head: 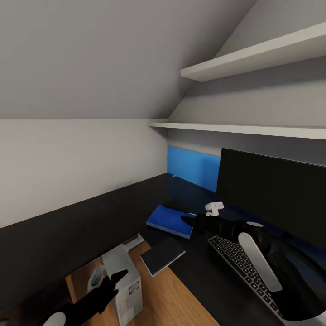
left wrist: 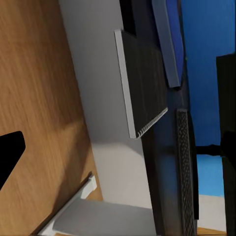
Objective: In the bedroom, organize the workspace by keeping the computer under the desk, ensuring the monitor is on the desk, placing the keyboard on the desk next to the monitor, placing the mouse on the desk next to the keyboard, moving the folder from the swivel chair onto the desk next to the mouse, stacking the notebook on top of the folder with the pen on top of the notebook, and positioning the swivel chair next to the desk.
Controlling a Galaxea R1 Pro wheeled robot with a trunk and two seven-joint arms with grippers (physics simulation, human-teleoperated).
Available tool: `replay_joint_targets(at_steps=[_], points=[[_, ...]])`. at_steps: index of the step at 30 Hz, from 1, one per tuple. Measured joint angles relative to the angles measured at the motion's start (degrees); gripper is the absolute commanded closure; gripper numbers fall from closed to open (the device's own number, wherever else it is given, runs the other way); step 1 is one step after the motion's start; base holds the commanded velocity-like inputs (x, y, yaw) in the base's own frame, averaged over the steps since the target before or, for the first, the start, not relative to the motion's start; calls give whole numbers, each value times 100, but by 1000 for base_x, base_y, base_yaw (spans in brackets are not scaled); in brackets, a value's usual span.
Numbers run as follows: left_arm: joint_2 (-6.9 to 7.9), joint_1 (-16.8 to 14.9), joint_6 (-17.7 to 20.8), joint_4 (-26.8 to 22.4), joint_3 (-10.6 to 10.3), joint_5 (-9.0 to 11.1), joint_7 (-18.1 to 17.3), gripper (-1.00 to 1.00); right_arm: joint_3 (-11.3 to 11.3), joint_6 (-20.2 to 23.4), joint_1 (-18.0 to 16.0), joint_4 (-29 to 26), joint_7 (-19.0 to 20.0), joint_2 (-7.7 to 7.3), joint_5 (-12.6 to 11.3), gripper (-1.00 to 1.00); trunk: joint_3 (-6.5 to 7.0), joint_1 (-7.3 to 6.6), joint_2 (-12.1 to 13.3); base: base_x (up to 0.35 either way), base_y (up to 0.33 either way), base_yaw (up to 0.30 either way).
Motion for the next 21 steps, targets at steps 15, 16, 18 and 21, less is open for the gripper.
replay_joint_targets(at_steps=[15, 16, 18, 21], points=[[-283, -558, 286, 1914, 127, -135, -2259, -100, -2, 3, 0, 1, 25, -6, 2, -100, 0, 0, 0, 0, 0, 0], [-291, -570, 287, 1952, 127, -138, -2297, -100, 1, 3, 0, 2, 27, -7, 2, -100, 0, 0, 0, 0, 0, 0], [-300, -591, 290, 2014, 127, -140, -2353, -100, 5, 3, 0, 3, 30, -8, 2, -100, 0, 0, 0, 0, 0, 0], [-307, -643, 295, 2145, 130, -141, -2411, -100, 14, 3, 0, 2, 33, -10, 1, -100, 0, 0, 0, 0, 0, 0]])
